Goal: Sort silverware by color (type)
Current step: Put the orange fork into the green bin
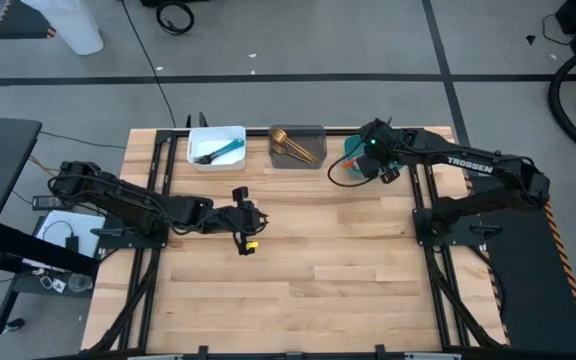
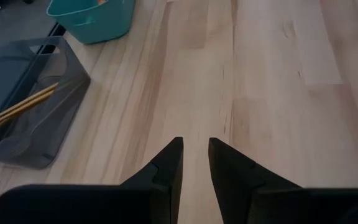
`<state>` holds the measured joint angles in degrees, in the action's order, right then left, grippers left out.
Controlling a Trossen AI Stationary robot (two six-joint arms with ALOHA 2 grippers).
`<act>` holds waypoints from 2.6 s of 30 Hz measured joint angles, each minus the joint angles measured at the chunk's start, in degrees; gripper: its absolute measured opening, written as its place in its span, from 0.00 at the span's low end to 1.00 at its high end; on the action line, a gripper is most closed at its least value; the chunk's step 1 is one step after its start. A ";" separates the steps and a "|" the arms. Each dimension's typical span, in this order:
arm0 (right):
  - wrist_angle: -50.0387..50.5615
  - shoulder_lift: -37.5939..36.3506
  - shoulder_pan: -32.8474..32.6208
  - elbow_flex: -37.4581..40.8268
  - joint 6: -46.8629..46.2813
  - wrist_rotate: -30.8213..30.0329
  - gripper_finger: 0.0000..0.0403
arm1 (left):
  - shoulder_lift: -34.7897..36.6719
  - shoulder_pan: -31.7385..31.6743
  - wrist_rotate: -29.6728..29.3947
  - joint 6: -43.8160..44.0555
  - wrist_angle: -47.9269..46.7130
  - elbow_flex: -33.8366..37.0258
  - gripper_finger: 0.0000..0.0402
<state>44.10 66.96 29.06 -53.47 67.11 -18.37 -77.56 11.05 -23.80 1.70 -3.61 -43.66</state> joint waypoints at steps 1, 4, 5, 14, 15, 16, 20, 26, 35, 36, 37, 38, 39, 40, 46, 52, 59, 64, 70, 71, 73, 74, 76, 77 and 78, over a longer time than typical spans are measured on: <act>0.00 0.00 0.41 0.00 -0.02 -0.35 0.02 | 0.00 0.00 0.01 0.03 0.01 0.00 0.21; -0.40 0.40 1.78 0.00 -0.76 -0.13 0.02 | 0.00 0.00 0.01 0.56 0.01 0.00 0.21; -0.64 0.63 2.25 0.00 -0.87 0.50 0.02 | 0.00 0.00 0.01 0.62 -0.01 0.00 0.21; -1.02 1.31 5.37 0.00 0.79 1.38 0.02 | -0.02 0.00 0.01 0.27 -0.01 0.00 0.21; -1.04 1.39 5.87 0.00 0.99 1.47 0.02 | -0.02 0.00 0.01 -0.16 -0.01 0.00 0.21; -1.05 1.70 6.27 0.00 1.26 1.50 0.02 | -0.02 0.00 0.01 -0.60 -0.01 0.00 0.21; -1.11 4.31 8.15 0.00 1.54 1.57 0.02 | -0.04 0.00 0.01 -0.84 -0.01 0.00 0.21; -3.51 9.38 9.80 0.00 3.05 0.01 0.02 | -0.06 0.00 0.01 -0.84 -0.14 0.00 0.21; -3.63 12.67 13.26 0.00 4.73 0.89 0.02 | -0.07 0.00 0.03 -0.82 -1.88 0.00 0.21; -3.09 12.85 13.41 0.02 5.36 1.31 0.02 | -0.07 0.00 0.04 -0.84 -2.00 0.00 0.21; -2.66 13.09 13.55 0.02 6.23 1.42 0.02 | -0.07 0.00 0.04 -0.83 -2.08 0.00 0.21; -2.71 13.30 13.55 0.02 7.08 0.99 0.02 | -0.07 0.00 0.02 -0.82 -2.15 0.00 0.21; -2.48 13.44 13.76 0.02 7.94 0.59 0.02 | -0.07 0.00 0.05 -0.82 -2.27 0.00 0.21; -2.27 13.57 13.83 0.02 8.55 -0.02 0.02 | -0.07 0.00 0.04 -0.82 -2.37 0.00 0.21; -0.97 15.02 14.29 0.02 9.57 -0.24 0.02 | -0.07 0.00 0.05 -0.82 -2.53 0.00 0.21; -0.18 18.40 13.23 0.02 9.09 -2.16 0.02 | -0.07 0.00 0.06 -0.82 -2.74 0.00 0.21; -1.85 22.22 12.10 0.02 7.17 -1.47 0.04 | -0.07 0.09 0.04 -0.80 -2.73 0.00 0.21; -2.06 23.06 12.15 0.00 7.04 -0.30 0.04 | -0.07 0.07 0.04 -0.77 -2.74 0.00 0.21; -2.05 23.06 12.15 0.00 6.18 1.49 0.06 | -0.07 0.07 0.06 -0.42 -2.84 0.00 0.21; -2.05 23.06 12.15 0.00 5.72 1.55 0.06 | -0.07 0.07 0.06 -0.31 -2.81 0.00 0.21; -2.08 23.06 12.15 0.00 4.97 1.67 0.08 | -0.07 0.07 0.06 0.66 -2.85 0.00 0.21; -2.08 23.06 12.15 0.00 4.59 1.75 0.09 | -0.07 0.07 0.05 0.73 -2.87 0.00 0.21; -2.11 23.06 12.15 0.00 3.50 1.73 0.11 | -0.07 0.07 0.06 0.70 -3.08 0.00 0.21; -2.12 23.06 12.15 0.00 2.85 1.70 0.12 | -0.07 0.07 0.05 0.64 -3.16 0.00 0.21; -2.12 23.06 12.15 0.00 2.07 1.70 0.13 | -0.07 0.07 0.05 0.31 -3.03 0.00 0.21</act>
<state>41.98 90.02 41.21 -53.47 69.18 -16.67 -77.62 11.11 -23.76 2.02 -6.64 -43.66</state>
